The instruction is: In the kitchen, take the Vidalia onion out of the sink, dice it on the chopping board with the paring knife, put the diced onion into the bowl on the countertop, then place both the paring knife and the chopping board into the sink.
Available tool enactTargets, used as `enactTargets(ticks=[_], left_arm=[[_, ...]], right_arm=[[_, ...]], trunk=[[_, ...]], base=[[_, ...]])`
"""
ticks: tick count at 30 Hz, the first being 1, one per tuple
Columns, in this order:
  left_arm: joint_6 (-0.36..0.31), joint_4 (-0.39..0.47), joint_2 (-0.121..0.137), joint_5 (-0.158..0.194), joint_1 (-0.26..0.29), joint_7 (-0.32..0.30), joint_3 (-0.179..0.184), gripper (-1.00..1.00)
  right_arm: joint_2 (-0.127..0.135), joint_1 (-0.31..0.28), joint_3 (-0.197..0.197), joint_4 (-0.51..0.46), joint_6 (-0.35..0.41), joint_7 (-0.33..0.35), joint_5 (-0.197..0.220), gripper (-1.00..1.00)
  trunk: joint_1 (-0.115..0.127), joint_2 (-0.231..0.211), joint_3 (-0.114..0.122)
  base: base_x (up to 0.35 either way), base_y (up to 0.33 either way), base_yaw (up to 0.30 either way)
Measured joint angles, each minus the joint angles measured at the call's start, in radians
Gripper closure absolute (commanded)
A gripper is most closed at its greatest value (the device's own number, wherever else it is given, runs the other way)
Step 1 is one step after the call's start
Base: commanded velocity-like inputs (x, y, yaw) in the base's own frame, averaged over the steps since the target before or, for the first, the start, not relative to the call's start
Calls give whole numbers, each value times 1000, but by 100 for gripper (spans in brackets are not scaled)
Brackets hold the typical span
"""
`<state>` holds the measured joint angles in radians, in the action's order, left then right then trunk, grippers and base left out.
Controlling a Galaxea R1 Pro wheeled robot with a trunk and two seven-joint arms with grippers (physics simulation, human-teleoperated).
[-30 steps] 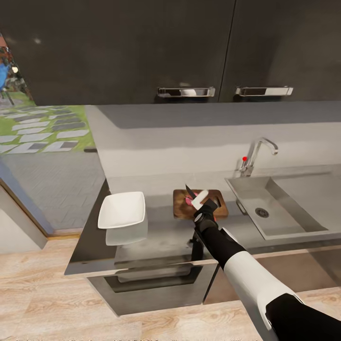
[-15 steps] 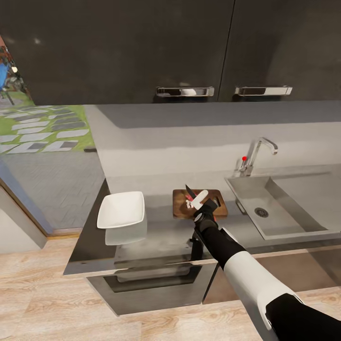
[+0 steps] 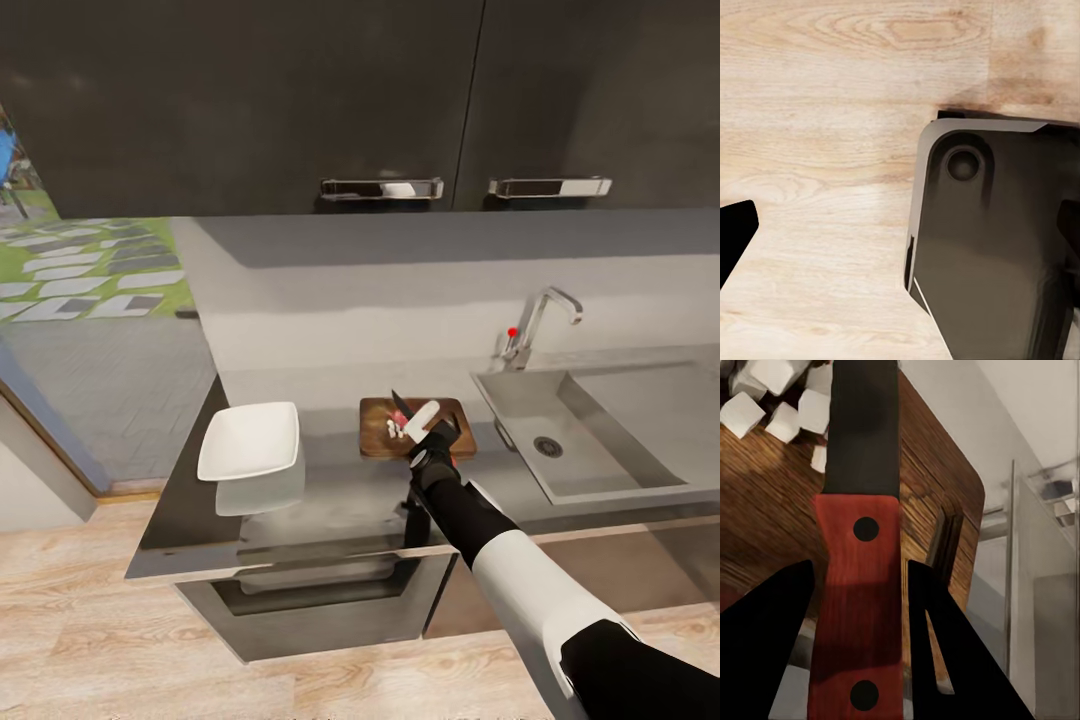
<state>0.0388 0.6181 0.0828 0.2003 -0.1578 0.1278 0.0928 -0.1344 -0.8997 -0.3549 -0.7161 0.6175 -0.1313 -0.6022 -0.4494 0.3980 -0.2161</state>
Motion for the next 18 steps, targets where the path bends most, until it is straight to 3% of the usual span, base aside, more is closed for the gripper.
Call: enactTargets(ticks=[15, 16, 18], left_arm=[[0, -1, 0, 1, 0, 0, 0, -100], [0, -1, 0, 1, 0, 0, 0, -100], [0, 0, 0, 1, 0, 0, 0, -100]], right_arm=[[-4, 0, 6, -6, -2, 0, 0, 100], [-5, 0, 19, -9, -2, 1, 1, 100], [-5, 0, 88, -41, -2, 2, 0, 100]], trunk=[[0, 0, -2], [0, 0, -2], [0, 0, -2]], base=[[0, 0, 0], [0, 0, 0], [0, 0, 0]])
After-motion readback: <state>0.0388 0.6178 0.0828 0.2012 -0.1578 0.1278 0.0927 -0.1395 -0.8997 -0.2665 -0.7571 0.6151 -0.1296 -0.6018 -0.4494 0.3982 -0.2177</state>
